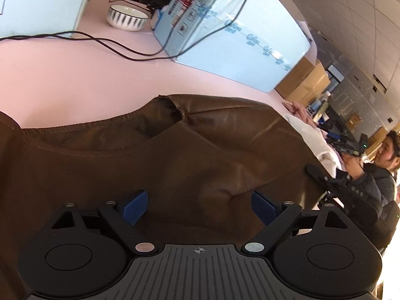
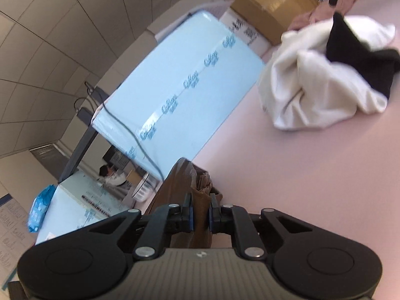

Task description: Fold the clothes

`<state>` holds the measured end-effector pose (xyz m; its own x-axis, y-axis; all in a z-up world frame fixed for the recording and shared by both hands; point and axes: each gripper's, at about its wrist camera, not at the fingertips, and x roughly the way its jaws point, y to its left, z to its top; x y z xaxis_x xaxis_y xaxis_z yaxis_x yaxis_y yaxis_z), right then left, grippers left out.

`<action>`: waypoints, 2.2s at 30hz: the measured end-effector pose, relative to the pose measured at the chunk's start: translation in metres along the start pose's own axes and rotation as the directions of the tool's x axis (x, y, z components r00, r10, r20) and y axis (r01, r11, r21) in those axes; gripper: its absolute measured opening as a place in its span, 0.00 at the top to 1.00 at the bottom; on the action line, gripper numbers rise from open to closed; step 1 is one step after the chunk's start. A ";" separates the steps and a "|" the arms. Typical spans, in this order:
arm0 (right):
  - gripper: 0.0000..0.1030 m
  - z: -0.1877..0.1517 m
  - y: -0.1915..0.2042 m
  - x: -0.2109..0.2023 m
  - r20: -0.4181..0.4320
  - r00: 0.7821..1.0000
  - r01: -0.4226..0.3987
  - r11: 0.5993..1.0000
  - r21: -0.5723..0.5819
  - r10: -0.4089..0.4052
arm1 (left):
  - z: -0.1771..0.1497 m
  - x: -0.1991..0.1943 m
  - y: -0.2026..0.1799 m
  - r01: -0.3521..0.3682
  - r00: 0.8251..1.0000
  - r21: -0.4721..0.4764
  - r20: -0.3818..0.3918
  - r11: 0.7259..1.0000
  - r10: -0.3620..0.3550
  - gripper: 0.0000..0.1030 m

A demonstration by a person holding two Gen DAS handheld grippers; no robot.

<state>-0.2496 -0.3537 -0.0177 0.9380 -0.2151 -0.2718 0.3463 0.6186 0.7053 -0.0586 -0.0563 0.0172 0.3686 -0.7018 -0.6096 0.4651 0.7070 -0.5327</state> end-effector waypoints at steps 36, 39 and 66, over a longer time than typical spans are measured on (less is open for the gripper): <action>0.32 -0.121 0.138 0.008 -0.795 0.467 -0.842 0.469 -0.267 0.387 | 0.016 -0.048 -0.002 -0.045 0.965 0.015 0.261 0.999 0.039 0.08; 0.31 -0.091 0.127 0.001 -0.755 0.464 -0.844 0.491 -0.217 0.464 | 0.025 -0.021 0.025 -0.060 0.984 -0.061 0.167 0.996 0.069 0.08; 0.23 -0.093 0.107 0.018 -0.697 0.605 -0.705 0.665 -0.245 0.385 | 0.046 0.013 0.021 -0.286 0.956 0.141 0.108 0.948 0.273 0.03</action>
<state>-0.1972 -0.2206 -0.0079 0.6892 0.6347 -0.3494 -0.4352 0.7483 0.5007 -0.0074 -0.0548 0.0249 0.5665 -0.4875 -0.6644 0.4488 0.8587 -0.2474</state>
